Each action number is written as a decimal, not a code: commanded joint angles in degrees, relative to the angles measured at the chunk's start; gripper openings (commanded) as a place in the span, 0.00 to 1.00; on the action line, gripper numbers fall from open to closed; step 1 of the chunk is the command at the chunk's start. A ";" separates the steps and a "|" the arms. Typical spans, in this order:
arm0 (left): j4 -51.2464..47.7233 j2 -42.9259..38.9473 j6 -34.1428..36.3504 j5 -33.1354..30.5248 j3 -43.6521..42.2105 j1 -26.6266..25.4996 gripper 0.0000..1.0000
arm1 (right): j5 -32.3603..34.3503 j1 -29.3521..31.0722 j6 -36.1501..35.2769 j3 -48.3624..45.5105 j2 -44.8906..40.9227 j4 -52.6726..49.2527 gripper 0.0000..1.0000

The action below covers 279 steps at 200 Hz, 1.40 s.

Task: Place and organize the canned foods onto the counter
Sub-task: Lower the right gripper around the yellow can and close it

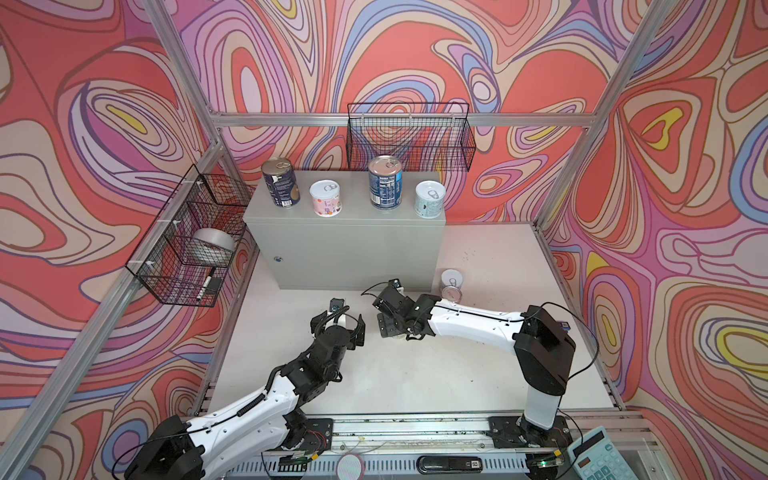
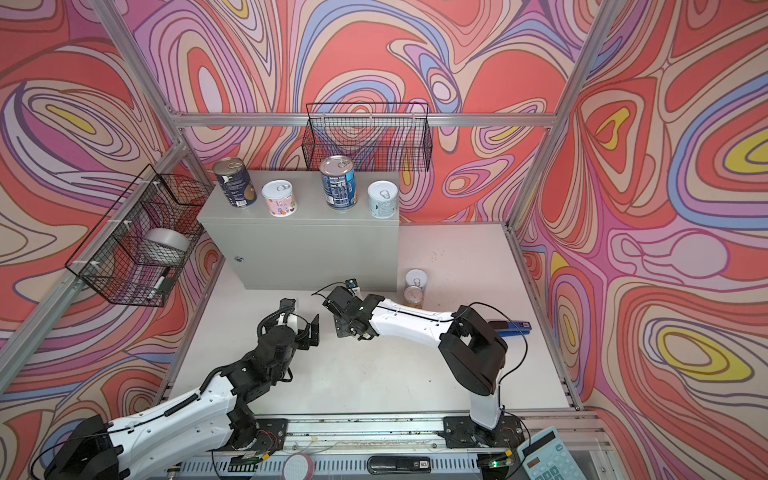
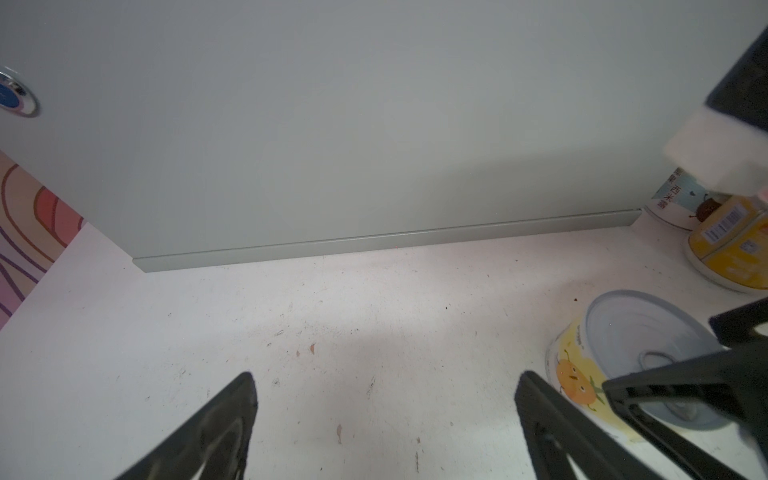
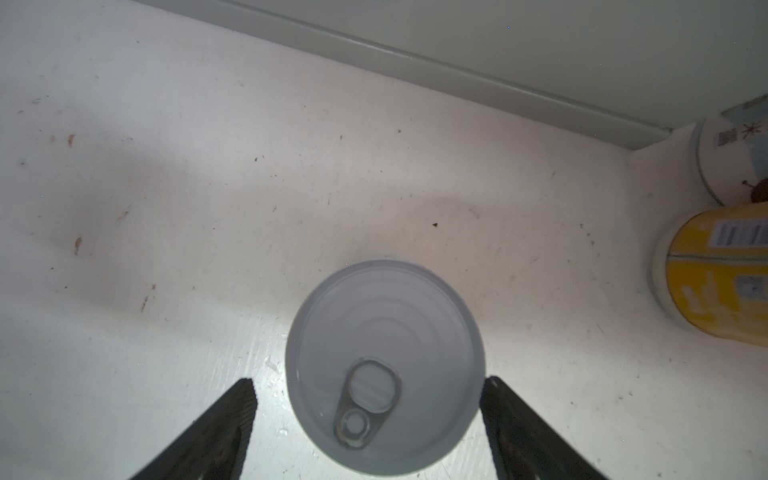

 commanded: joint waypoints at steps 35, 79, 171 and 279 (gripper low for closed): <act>0.36 0.03 -0.29 -0.14 1.37 0.34 1.00 | 4.42 0.27 0.38 0.15 -1.52 -1.47 0.93; 0.36 -0.14 -0.13 -0.49 1.26 0.38 1.00 | 0.49 0.04 0.38 -0.27 -0.26 1.73 0.93; 1.05 1.35 -0.20 -0.49 1.35 0.38 1.00 | -2.57 -0.85 0.77 -0.94 1.37 2.79 0.92; 1.63 -7.33 4.82 -2.32 -1.11 0.38 1.00 | -1.35 -1.21 -0.80 -0.93 -7.62 -0.87 0.94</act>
